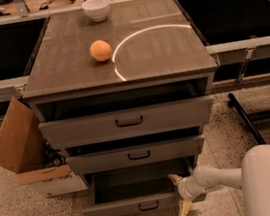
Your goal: Open bottom drawer
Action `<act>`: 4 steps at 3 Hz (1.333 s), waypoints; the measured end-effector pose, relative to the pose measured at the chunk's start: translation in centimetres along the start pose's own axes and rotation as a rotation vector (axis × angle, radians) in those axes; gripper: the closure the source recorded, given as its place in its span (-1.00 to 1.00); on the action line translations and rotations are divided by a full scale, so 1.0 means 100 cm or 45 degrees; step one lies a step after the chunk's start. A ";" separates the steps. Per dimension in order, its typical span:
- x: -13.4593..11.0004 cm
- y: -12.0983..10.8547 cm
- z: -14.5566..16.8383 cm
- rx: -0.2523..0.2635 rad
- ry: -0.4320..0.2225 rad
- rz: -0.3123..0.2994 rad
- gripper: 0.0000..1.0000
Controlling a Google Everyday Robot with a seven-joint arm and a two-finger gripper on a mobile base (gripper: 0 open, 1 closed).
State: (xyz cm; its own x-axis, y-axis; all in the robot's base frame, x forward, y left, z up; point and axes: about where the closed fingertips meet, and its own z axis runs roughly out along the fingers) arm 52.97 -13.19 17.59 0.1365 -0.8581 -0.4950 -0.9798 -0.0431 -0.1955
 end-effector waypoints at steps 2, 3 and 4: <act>0.006 0.026 0.011 -0.113 -0.005 0.036 -1.00; 0.012 0.043 0.010 -0.144 0.019 0.074 -0.64; 0.016 0.056 0.006 -0.153 0.034 0.101 -0.17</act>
Offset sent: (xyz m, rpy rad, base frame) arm -0.0417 -0.0088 -0.0272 -0.0159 0.1646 0.0250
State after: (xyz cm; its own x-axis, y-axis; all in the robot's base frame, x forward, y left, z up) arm 47.78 -14.50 15.14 0.0557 -0.8743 -0.4822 -0.9980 -0.0341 -0.0534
